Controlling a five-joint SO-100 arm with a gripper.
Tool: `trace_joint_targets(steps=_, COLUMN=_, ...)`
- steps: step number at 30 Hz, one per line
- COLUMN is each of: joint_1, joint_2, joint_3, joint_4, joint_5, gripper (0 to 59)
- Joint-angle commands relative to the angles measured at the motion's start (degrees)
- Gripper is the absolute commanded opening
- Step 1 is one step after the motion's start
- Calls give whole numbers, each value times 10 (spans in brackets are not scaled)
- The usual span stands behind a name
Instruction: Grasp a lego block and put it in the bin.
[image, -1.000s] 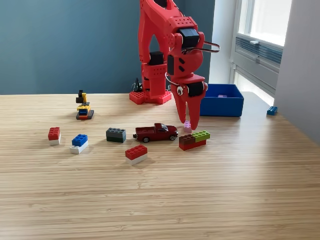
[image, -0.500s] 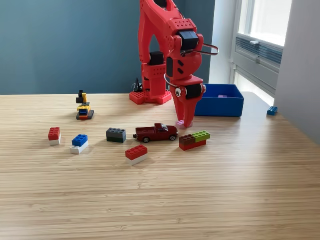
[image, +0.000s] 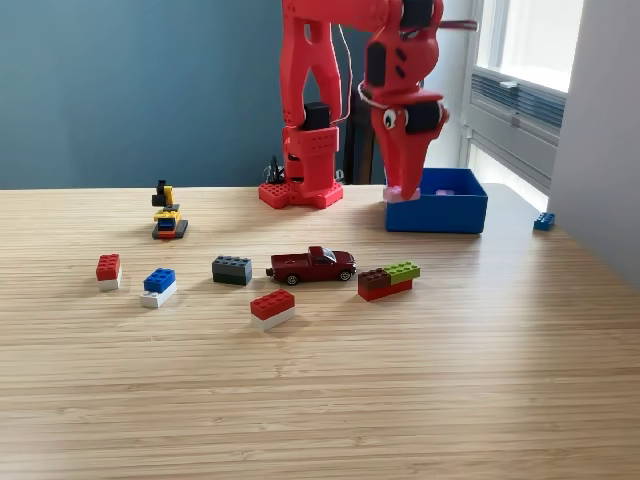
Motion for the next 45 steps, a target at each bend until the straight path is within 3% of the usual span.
trace_joint_targets(steps=1, joint_1=-74, joint_2=6, joint_3=-102, joint_4=47, joint_5=23, gripper=0)
trace_joint_targets(steps=12, joint_1=-288, joint_2=5, joint_3=-67, joint_4=51, joint_5=69, gripper=0)
trace_joint_targets(steps=17, joint_1=-319, joint_2=5, joint_3=-43, joint_4=50, joint_5=61, gripper=5)
trace_joint_targets(steps=22, joint_1=-319, joint_2=5, joint_3=-26, joint_4=49, joint_5=51, gripper=201)
trace_joint_targets(steps=27, joint_1=-319, joint_2=5, joint_3=-23, joint_4=49, joint_5=53, gripper=241)
trace_joint_targets(steps=30, joint_1=-315, joint_2=5, joint_3=-32, joint_4=49, joint_5=52, gripper=213)
trace_joint_targets(steps=36, joint_1=-243, joint_2=5, joint_3=-60, joint_4=49, joint_5=62, gripper=3)
trace_joint_targets(steps=45, joint_1=-25, joint_2=5, joint_3=-47, joint_4=48, joint_5=17, gripper=1)
